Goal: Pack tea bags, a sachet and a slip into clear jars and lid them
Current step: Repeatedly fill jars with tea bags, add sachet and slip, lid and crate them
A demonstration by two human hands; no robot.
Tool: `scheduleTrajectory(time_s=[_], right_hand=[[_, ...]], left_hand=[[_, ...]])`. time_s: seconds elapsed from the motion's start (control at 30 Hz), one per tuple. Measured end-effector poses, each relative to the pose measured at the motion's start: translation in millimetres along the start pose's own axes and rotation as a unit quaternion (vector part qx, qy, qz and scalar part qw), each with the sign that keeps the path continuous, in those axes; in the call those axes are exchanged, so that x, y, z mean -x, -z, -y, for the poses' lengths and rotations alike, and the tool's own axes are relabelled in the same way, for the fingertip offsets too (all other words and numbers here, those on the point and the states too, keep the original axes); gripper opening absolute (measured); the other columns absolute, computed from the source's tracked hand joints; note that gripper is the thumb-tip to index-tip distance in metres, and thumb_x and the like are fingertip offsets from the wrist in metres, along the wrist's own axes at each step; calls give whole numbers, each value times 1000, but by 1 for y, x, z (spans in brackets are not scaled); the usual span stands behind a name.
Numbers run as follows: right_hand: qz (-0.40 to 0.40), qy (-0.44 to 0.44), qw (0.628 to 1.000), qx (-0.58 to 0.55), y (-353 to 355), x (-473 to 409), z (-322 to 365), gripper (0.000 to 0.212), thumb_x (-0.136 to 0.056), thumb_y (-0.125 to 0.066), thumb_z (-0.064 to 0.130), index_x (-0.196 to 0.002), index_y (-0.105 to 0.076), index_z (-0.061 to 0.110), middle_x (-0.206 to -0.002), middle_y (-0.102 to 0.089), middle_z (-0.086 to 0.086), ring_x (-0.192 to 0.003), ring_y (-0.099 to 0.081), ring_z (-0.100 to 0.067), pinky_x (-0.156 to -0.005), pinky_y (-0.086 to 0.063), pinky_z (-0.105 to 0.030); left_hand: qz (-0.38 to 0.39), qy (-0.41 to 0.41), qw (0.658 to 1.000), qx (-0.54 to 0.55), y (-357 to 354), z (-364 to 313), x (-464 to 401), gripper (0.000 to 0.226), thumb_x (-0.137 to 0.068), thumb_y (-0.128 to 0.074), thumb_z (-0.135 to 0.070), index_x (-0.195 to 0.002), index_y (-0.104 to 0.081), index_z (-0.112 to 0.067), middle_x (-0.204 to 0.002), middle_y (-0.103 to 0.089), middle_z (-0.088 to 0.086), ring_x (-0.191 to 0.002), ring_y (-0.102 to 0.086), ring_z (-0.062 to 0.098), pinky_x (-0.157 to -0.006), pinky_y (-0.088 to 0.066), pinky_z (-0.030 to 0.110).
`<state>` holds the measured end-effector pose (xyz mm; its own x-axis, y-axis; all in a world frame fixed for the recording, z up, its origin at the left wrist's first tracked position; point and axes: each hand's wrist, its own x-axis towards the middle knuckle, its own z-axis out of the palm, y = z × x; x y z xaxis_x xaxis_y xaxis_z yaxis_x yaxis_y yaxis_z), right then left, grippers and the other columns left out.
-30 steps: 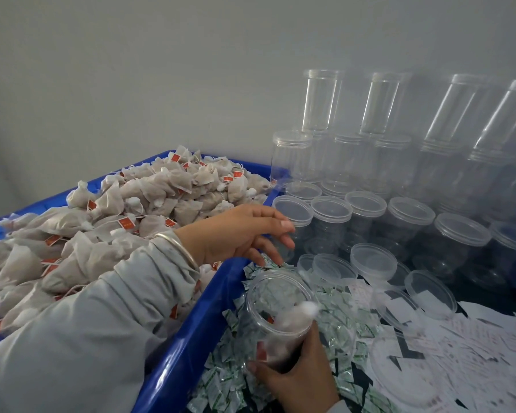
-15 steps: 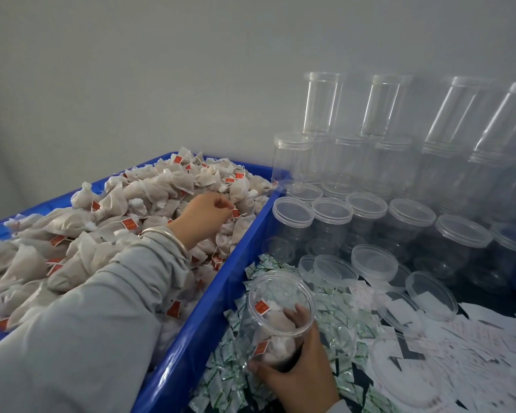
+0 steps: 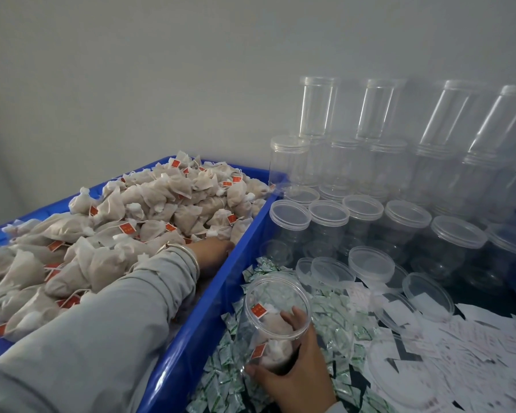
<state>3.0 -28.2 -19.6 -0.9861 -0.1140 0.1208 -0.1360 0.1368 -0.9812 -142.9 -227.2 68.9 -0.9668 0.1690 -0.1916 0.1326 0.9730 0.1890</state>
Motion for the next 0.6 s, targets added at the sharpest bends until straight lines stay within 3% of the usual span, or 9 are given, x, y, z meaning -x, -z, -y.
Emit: scheduleTrajectory(time_s=[0.4,0.5,0.6], right_hand=[[7,16,1000,8,0,0,-4,96,-50,-93,15,-121,-31,36,-129,-44,15,-111,-40,23,-86,-33,2],[0,18,1000,19,-1,0,-8,101,-41,-91,37,-122,-30,40,-128,-45,21,-111,-41,22,-86,-34,2],[-10,15,999,40,-2,0,-11,103,-38,-84,50,-124,-28,46,-126,-45,28,-112,-42,20,-88,-35,0]], left_hand=[[-2,46,998,-38,-1,-2,-4,31,-97,-44,-16,-122,-58,-6,-121,-61,14,-110,-57,28,-90,-44,32],[-10,78,996,-44,3,-5,-3,24,-92,-52,-13,-108,-66,-4,-110,-66,12,-98,-61,25,-75,-43,27],[-18,87,995,-51,7,-4,-3,19,-90,-55,-13,-101,-67,-4,-101,-66,10,-90,-61,22,-74,-45,26]])
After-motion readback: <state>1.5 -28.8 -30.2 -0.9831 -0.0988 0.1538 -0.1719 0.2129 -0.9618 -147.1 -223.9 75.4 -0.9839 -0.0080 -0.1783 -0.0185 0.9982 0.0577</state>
